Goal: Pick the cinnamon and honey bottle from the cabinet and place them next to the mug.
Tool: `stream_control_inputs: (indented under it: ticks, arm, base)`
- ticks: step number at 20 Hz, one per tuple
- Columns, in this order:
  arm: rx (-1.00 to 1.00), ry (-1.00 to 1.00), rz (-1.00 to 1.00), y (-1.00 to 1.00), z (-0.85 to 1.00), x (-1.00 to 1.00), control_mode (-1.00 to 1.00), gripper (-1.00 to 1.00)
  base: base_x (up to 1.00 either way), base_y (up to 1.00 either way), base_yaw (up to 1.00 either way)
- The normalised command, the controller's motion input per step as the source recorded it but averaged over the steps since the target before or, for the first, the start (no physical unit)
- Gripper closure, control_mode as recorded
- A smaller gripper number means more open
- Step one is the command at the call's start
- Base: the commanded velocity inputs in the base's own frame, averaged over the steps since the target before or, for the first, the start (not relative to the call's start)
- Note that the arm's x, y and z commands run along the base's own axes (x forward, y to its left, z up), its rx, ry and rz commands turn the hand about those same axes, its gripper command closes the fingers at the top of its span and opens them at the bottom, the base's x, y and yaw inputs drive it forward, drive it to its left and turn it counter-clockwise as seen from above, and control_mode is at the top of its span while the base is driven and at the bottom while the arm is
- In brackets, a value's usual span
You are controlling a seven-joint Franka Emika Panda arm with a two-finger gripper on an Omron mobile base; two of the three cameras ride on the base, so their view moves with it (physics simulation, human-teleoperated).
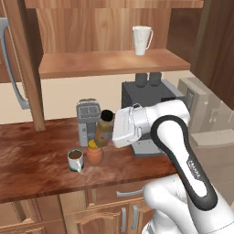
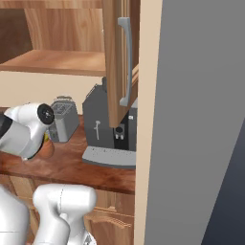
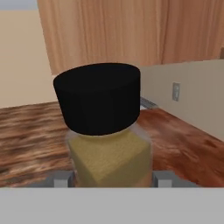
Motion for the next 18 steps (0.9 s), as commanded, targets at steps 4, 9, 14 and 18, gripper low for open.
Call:
stream_control_inputs:
  ticks: [4,9,14,18]
  arm:
    - [0.00,-0.09,-0.02,0.21,-0.55,0.03,-1.00,1.00]
    - [0.00,-0.01,0.00,-0.01,-0.59,0.00,-1.00,1.00]
    - [0.00,0.02,0.00,-0.20,-0.65,0.11,-1.00,1.00]
    - [0.00,0.06,0.00,-0.14,-0.59,0.26,-1.00,1.00]
  base:
    - [0.00,0.00,0.00]
    - [0.00,0.00,0.00]
    - [0.00,0.00,0.00]
    - [0.00,0.00,0.00]
